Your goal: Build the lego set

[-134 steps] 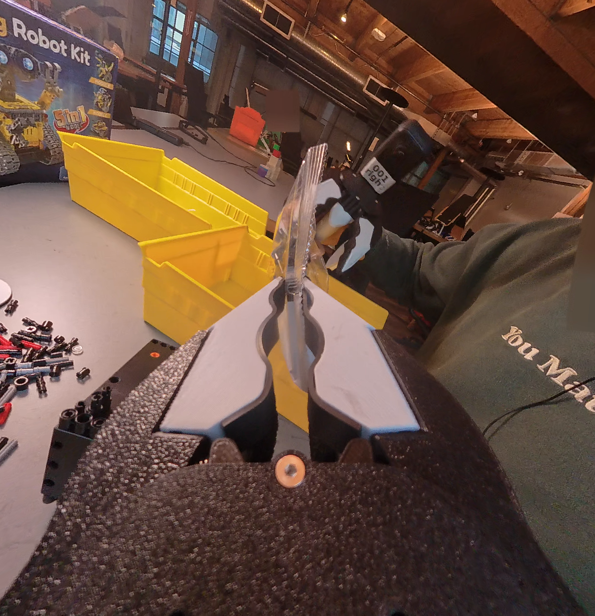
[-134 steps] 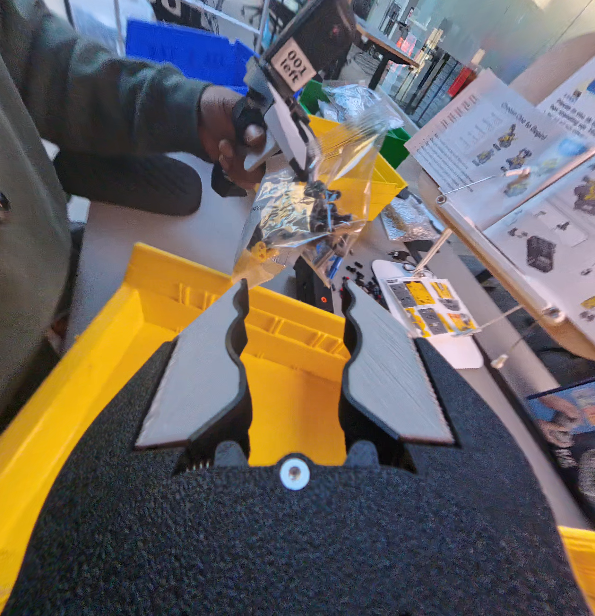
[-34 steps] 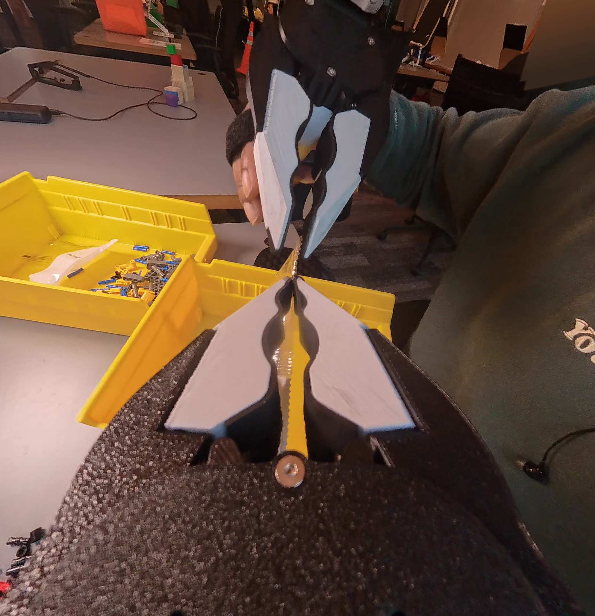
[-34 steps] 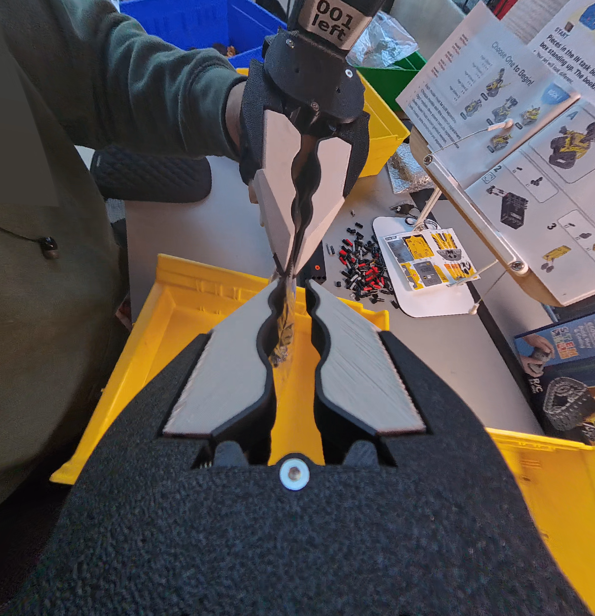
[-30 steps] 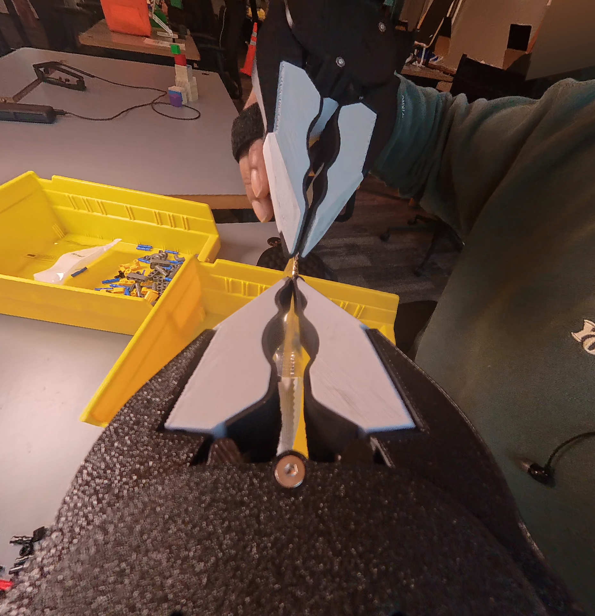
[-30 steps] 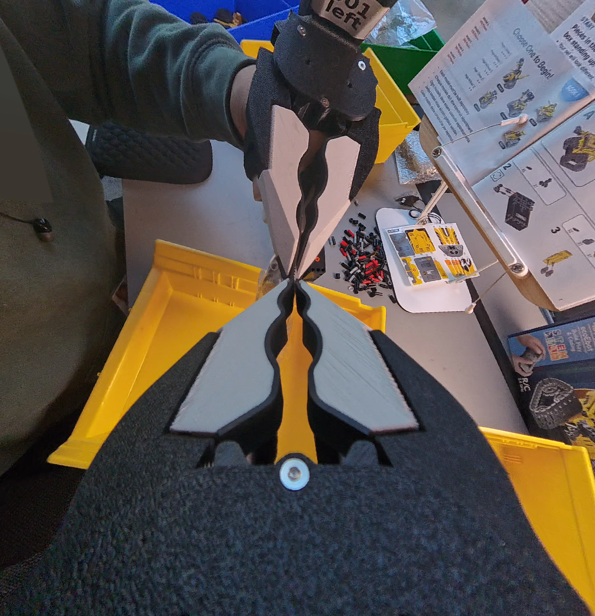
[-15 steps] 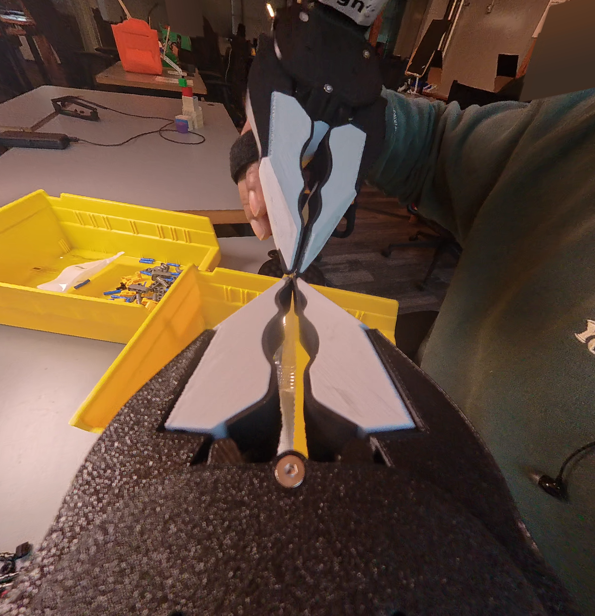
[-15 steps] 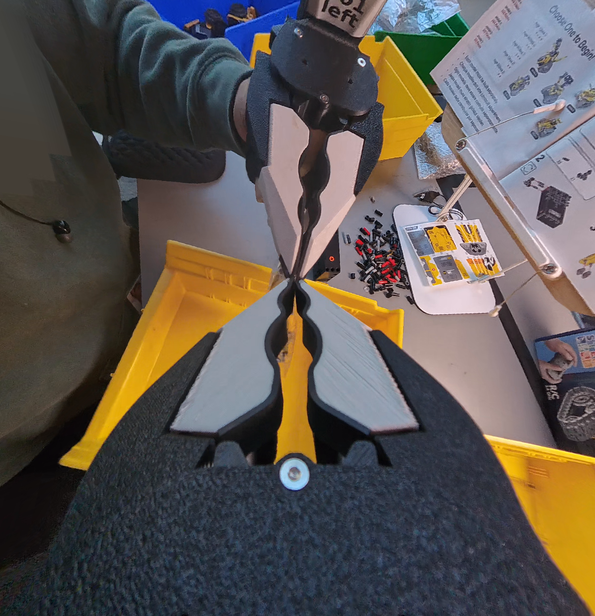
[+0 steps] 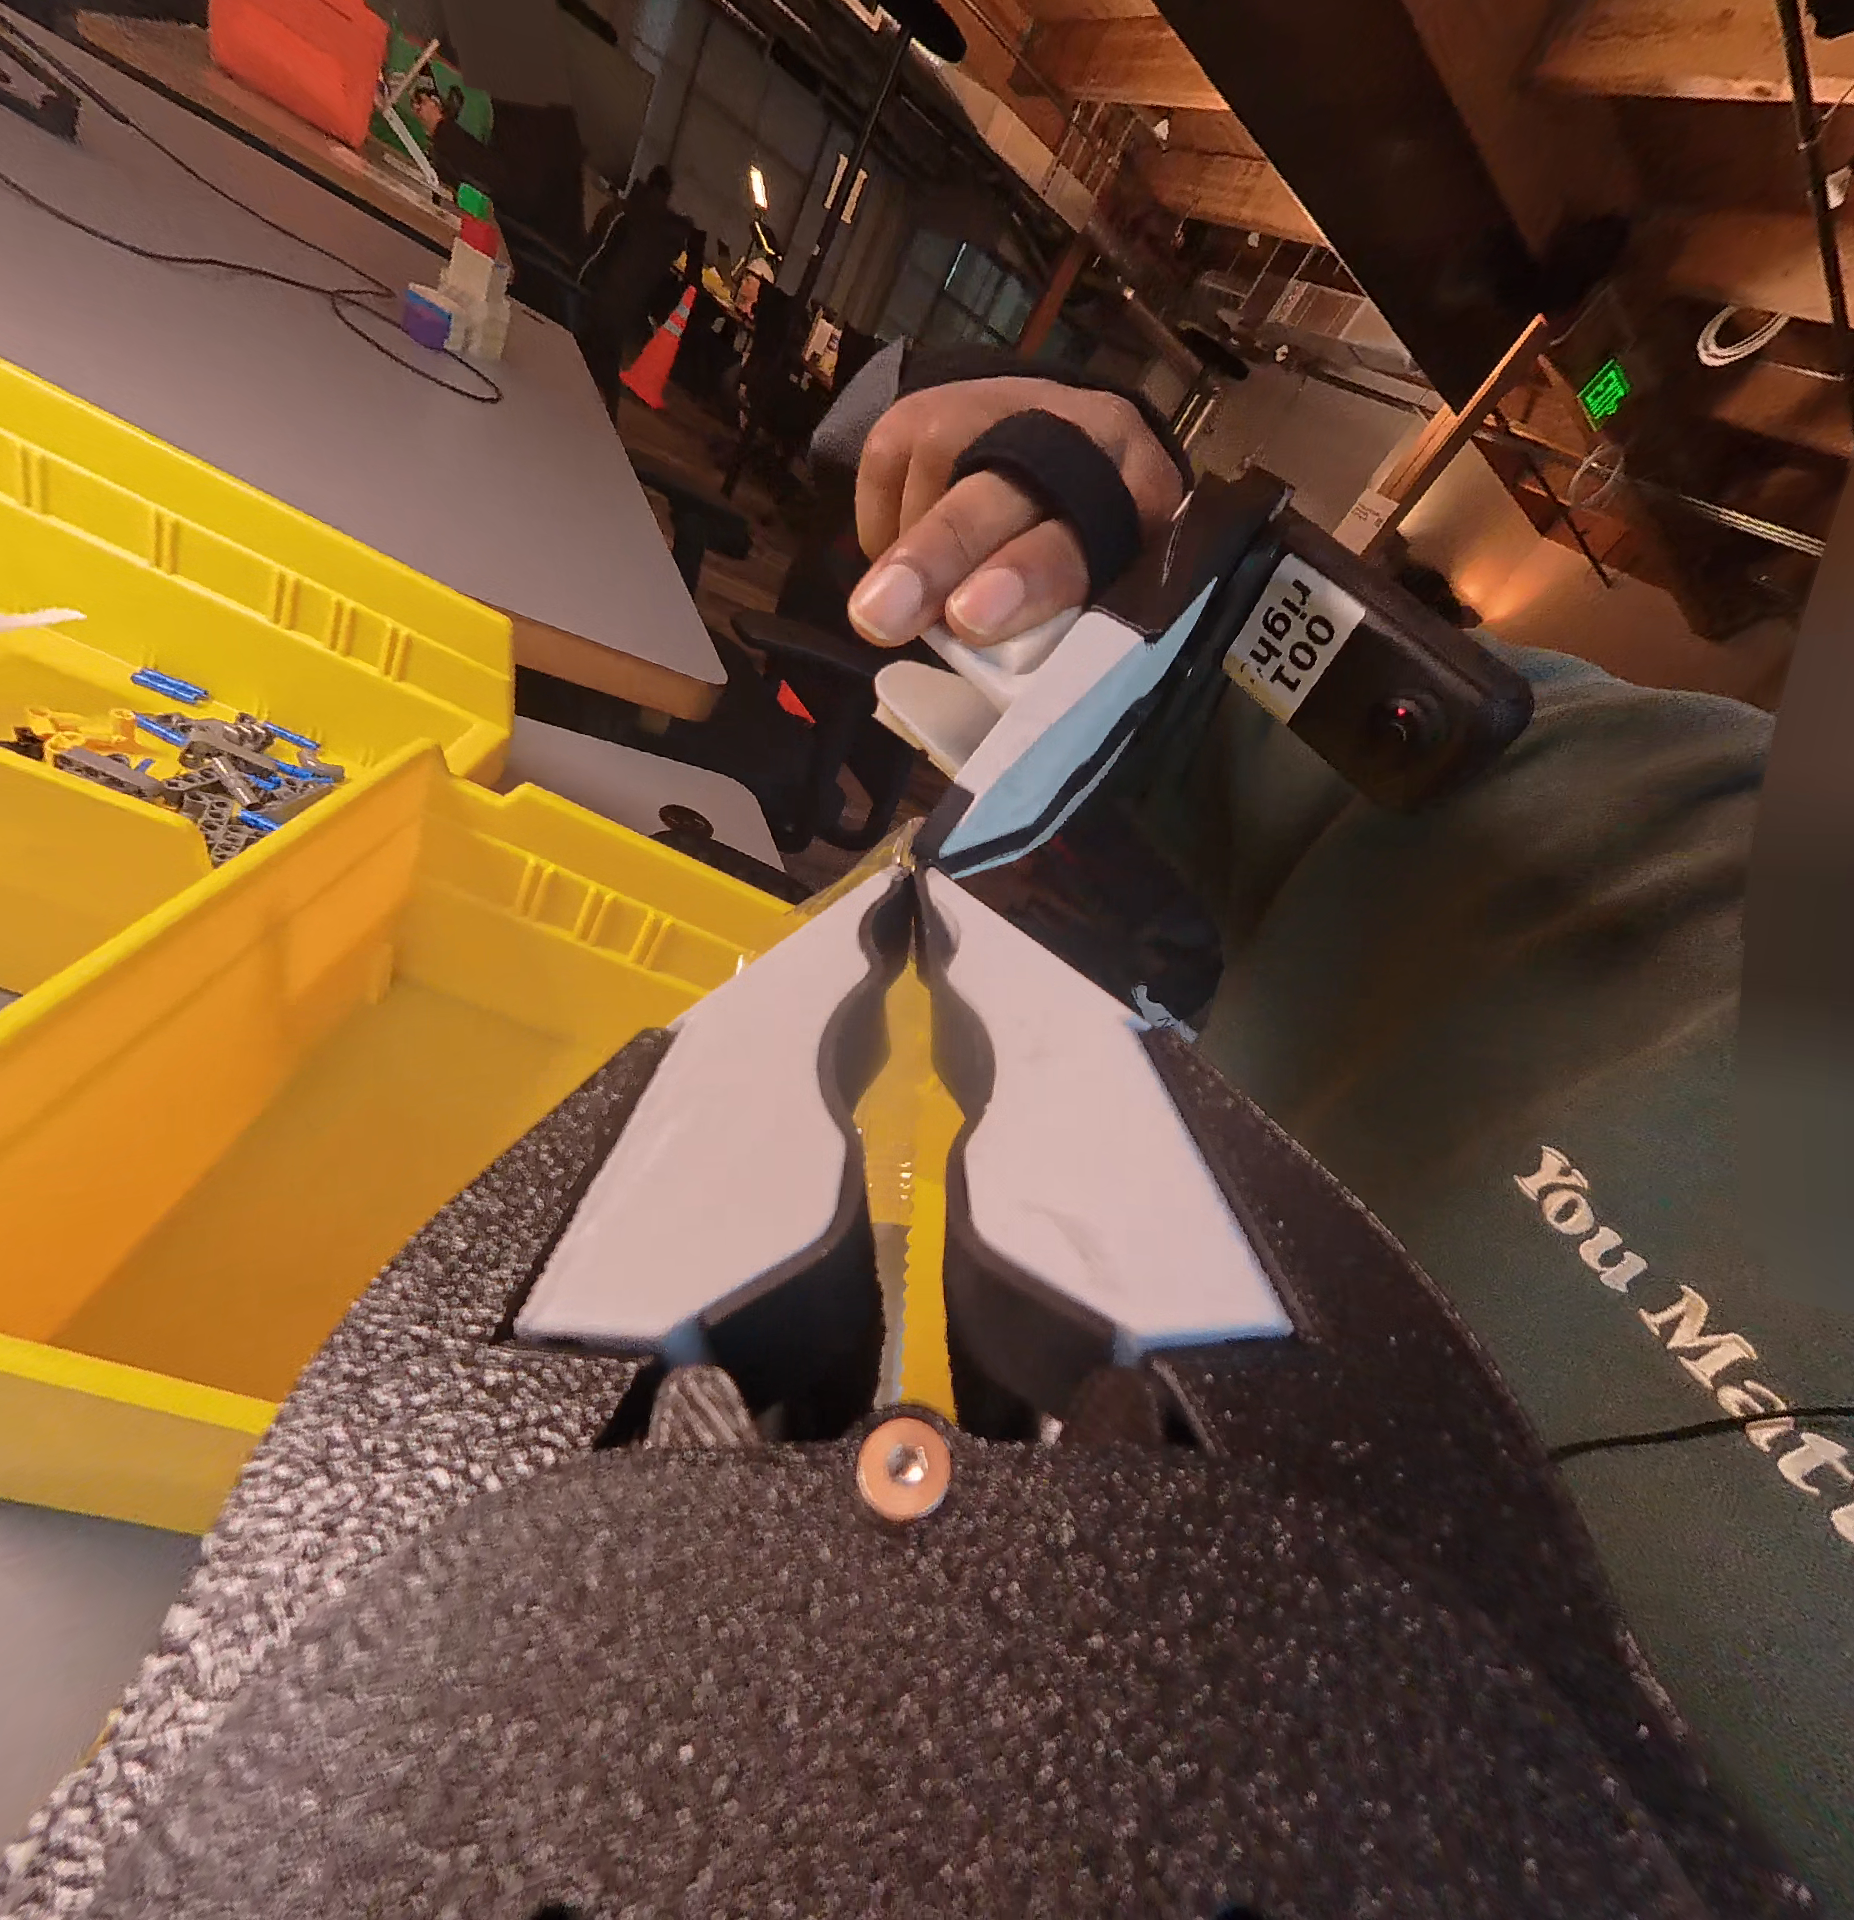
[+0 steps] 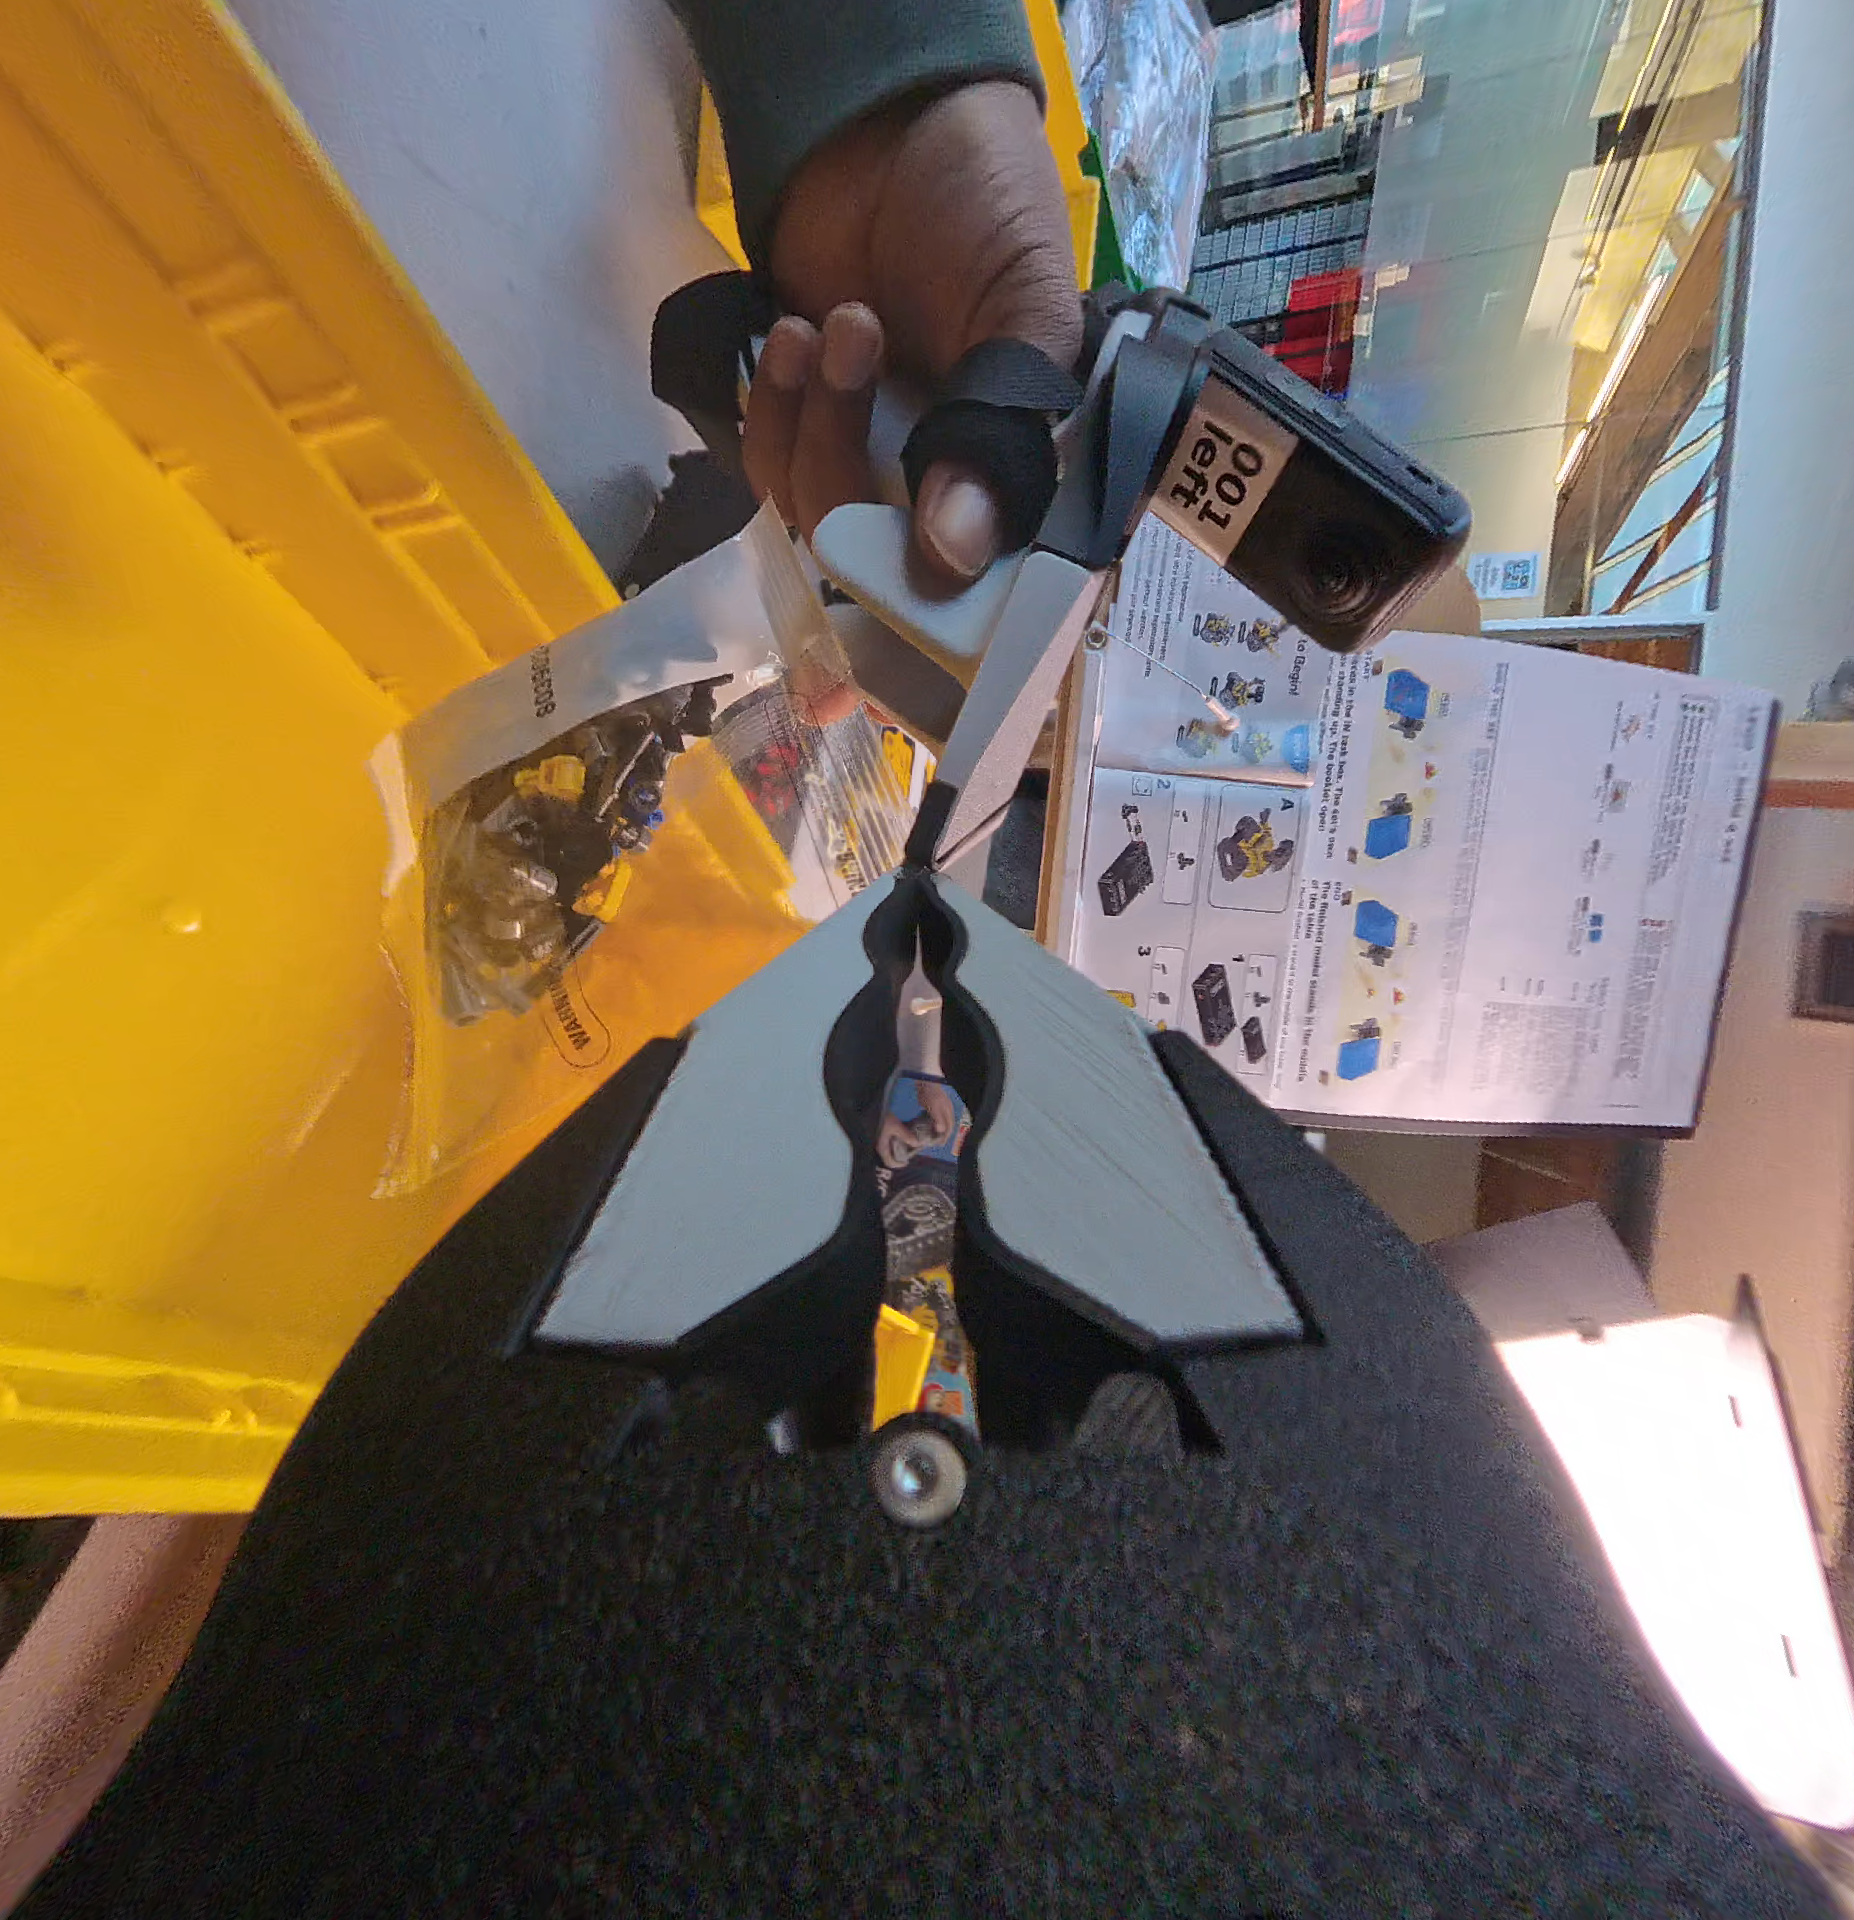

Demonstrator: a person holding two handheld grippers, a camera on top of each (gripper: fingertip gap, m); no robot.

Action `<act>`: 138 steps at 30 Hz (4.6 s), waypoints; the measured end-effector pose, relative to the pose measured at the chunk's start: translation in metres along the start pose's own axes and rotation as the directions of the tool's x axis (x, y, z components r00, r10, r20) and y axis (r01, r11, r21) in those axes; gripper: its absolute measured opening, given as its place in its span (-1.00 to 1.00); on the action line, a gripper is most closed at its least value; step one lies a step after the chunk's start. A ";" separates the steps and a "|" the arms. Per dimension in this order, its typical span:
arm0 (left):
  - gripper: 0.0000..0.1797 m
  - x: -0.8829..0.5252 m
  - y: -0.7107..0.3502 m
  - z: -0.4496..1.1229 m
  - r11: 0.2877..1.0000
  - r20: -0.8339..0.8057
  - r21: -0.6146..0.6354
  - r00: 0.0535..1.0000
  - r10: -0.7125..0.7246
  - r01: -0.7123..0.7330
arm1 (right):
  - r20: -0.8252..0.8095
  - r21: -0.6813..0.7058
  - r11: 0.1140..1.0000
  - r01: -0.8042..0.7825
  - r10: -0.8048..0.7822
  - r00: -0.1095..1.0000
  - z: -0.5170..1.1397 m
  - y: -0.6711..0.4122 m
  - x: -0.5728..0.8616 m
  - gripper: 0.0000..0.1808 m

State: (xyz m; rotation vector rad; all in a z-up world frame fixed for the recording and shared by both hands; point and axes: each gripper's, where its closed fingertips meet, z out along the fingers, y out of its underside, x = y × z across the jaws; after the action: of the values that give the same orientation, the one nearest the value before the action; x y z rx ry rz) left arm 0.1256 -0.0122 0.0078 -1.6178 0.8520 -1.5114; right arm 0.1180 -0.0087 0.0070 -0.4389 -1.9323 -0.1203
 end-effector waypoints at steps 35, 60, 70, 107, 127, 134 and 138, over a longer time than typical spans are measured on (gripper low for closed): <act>-0.93 -0.024 0.046 0.019 0.855 0.219 -0.384 0.866 0.450 -0.347 | 0.169 0.151 0.877 -0.456 0.432 0.886 -0.013 -0.013 0.000 -1.00; -1.00 -0.007 0.035 -0.031 0.923 0.214 -0.230 0.909 0.357 -0.309 | 0.023 0.202 0.679 -0.706 0.718 0.696 -0.085 0.039 0.039 -1.00; -1.00 0.009 0.015 -0.083 0.937 0.323 -0.103 0.880 0.349 -0.334 | -0.139 0.186 0.535 -0.824 0.845 0.517 -0.087 0.099 0.036 -1.00; -1.00 0.006 0.039 -0.159 0.954 0.500 0.077 0.839 0.213 -0.288 | -0.620 -0.194 -0.071 -0.979 0.782 0.066 -0.122 0.374 -0.124 -1.00; -1.00 0.016 0.009 -0.092 0.971 0.285 0.145 0.948 0.142 -0.189 | -0.462 -0.455 0.191 -0.870 0.784 0.414 -0.146 0.280 -0.130 -0.52; -1.00 0.030 -0.013 -0.037 0.972 0.067 0.223 0.996 0.064 -0.077 | 0.005 -0.016 0.361 -0.932 0.933 0.361 -0.085 0.095 -0.059 -0.52; -1.00 0.036 -0.023 -0.015 0.961 -0.038 0.277 0.999 0.007 0.004 | 0.268 0.093 0.242 -0.966 0.928 0.259 -0.058 0.017 -0.060 -0.52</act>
State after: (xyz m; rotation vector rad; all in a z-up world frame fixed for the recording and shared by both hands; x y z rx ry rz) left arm 0.1126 -0.0333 0.0458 -1.3864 0.6292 -1.5871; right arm 0.1943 -0.0244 -0.0265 -1.4447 -1.4470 1.0100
